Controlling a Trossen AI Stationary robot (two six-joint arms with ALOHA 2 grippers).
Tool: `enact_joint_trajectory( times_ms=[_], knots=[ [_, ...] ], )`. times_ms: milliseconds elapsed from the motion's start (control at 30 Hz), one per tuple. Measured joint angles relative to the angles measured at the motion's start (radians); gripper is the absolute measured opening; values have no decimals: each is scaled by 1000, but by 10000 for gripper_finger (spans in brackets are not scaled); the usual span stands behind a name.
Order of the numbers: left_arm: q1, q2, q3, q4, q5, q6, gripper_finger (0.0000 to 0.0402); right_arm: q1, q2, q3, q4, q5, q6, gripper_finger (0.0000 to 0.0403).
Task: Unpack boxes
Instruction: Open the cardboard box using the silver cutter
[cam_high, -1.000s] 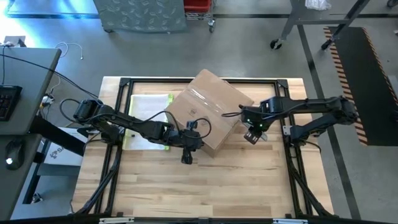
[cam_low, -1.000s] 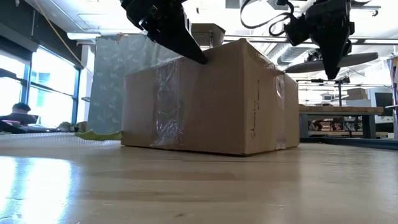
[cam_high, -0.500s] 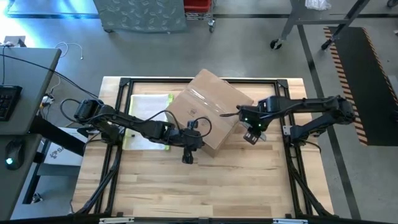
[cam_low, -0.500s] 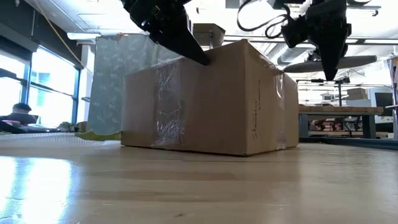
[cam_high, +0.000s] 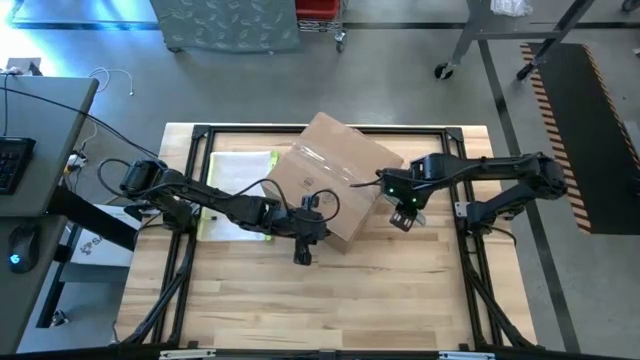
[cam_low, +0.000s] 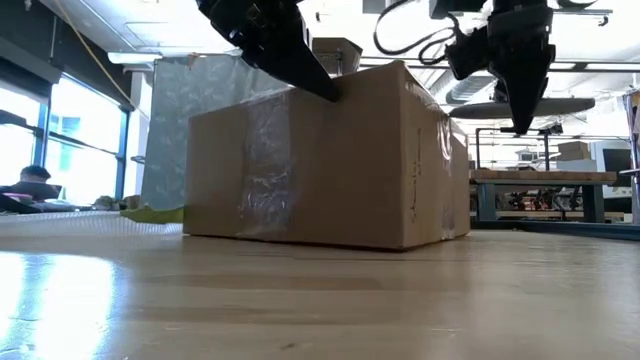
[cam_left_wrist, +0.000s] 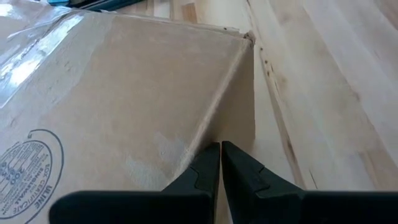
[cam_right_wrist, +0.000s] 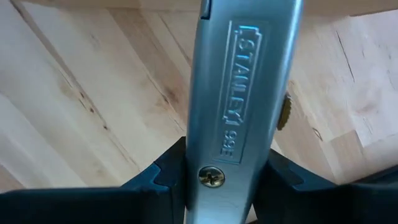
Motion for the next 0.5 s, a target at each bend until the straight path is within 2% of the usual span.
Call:
enact_joint_trajectory(
  times_ms=[233,500],
  knots=[
    [0,0,0,17,-1,-16,3,0,19,1,-1,-24,-6,110],
    [1,0,0,14,-5,-43,3,1,18,4,-7,-63,-83,110]
  ],
)
